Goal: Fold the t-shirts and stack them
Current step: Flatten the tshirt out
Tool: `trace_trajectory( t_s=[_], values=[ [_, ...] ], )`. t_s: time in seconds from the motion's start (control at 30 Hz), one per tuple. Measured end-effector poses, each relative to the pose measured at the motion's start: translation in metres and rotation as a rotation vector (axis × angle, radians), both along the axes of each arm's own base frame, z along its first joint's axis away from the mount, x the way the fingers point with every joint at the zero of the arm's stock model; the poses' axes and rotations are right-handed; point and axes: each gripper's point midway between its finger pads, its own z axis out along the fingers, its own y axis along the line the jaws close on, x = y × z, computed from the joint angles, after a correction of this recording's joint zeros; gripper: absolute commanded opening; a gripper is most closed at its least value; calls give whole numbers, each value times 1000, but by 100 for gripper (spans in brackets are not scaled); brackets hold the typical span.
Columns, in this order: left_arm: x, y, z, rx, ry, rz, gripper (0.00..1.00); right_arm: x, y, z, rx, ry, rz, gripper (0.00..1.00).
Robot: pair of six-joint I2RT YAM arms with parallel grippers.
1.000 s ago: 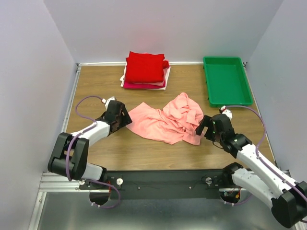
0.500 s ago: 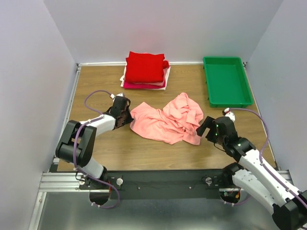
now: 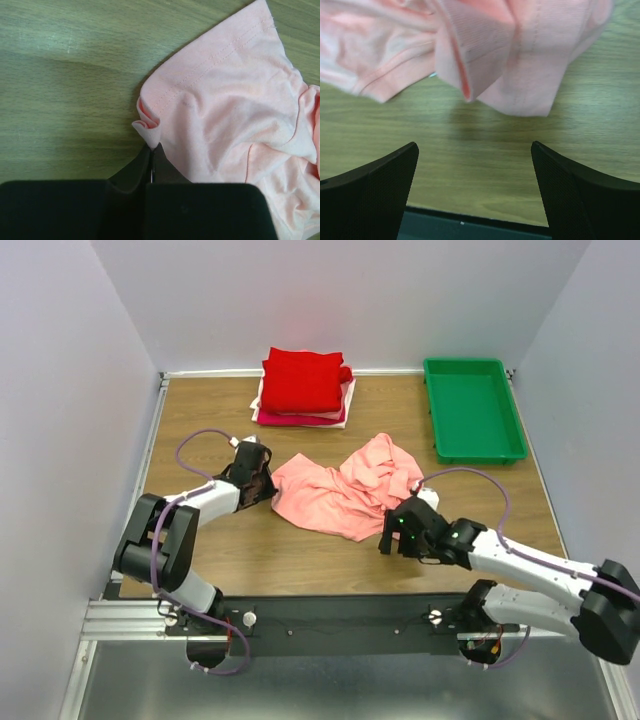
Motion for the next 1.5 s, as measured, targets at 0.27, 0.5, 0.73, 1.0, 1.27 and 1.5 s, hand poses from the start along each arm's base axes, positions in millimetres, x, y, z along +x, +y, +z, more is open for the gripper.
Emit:
trace_trajectory(
  t_s=[0.27,0.5,0.73,1.0,1.27,1.5],
  values=[
    [-5,4,14,-4,-36,9,0,11,-20,-25,-193,21,-117,89],
    [-5,6,25,-10,-70,19,0,32,-13,-29,-253,-14,-145,80],
    [-3,9,31,-1,-94,34,0,50,-4,-28,-273,-60,-135,7],
    [-2,10,37,-5,-113,43,0,56,-2,-26,-301,-75,-94,0],
    [6,2,85,-73,-239,51,0,75,-16,12,-238,-152,-104,0],
    [13,-4,210,-211,-553,57,0,106,-9,107,-87,-359,-104,0]
  ],
)
